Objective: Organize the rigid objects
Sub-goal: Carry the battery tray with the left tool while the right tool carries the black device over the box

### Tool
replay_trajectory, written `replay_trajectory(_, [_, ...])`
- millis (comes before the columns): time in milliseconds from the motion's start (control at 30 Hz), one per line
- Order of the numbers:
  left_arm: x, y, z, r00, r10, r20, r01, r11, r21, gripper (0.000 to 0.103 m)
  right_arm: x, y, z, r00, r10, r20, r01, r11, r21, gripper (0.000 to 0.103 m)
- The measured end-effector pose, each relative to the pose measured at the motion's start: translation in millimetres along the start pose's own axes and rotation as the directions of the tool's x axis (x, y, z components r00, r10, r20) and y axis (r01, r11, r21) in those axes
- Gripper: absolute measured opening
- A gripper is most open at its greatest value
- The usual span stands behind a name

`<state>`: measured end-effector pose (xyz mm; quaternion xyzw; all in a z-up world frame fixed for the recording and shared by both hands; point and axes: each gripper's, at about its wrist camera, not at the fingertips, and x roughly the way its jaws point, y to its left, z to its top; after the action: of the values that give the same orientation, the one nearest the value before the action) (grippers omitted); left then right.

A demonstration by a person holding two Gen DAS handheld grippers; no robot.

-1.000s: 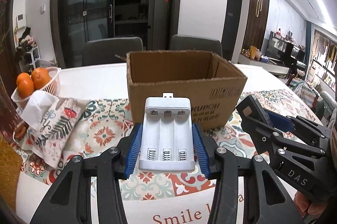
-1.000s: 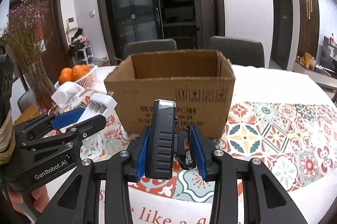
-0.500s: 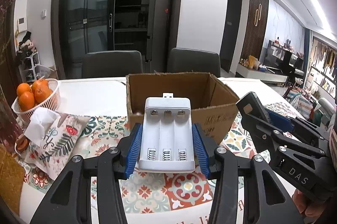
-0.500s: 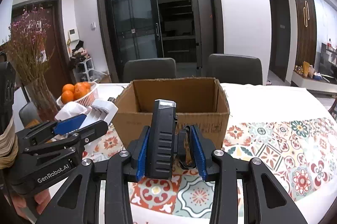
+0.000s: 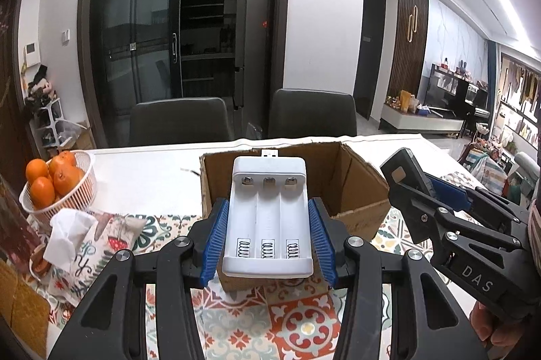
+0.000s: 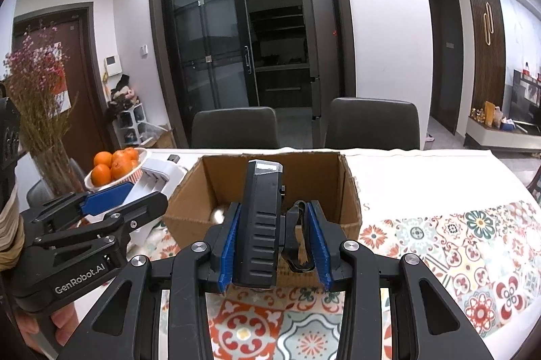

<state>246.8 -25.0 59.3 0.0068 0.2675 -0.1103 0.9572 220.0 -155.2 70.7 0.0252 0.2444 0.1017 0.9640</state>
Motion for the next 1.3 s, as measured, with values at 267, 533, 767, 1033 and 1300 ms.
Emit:
replay_trajectory(267, [18.1,4.2,17.3,1.0,0.007,-0.013,-0.007,1.0,-0.013,0.047,17.3,-4.2,17.8,1.0,-0.003,-0.004,0.003,1.0,-0.005,0.039])
replay_trajectory(533, [37.8,12.2,24.8,0.999,0.014,-0.033,-0.015,1.0,-0.025,0.047,37.6,-1.7,28.5,1.0,-0.013,-0.018,0.013,0.999,-0.035,0.039])
replay_trajectory(767, [56.6,15.4,25.0,0.998,0.02,-0.058,-0.021,0.999,-0.024,0.047,57.1,-6.4,31.1,0.999,-0.02,-0.045,0.019,0.999,-0.035,0.039])
replay_trajectory(1033, [81.3,15.9,26.4,0.994,0.032,-0.101,-0.034,0.999,-0.016,0.047,81.0,-13.5,28.9,0.996,-0.03,-0.089,0.028,0.999,-0.032,0.039])
replay_trajectory(1300, [106.4,18.3,23.4,0.987,0.03,-0.16,-0.032,0.999,-0.011,0.047,102.6,-21.2,24.6,0.99,-0.036,-0.137,0.032,0.999,-0.035,0.039])
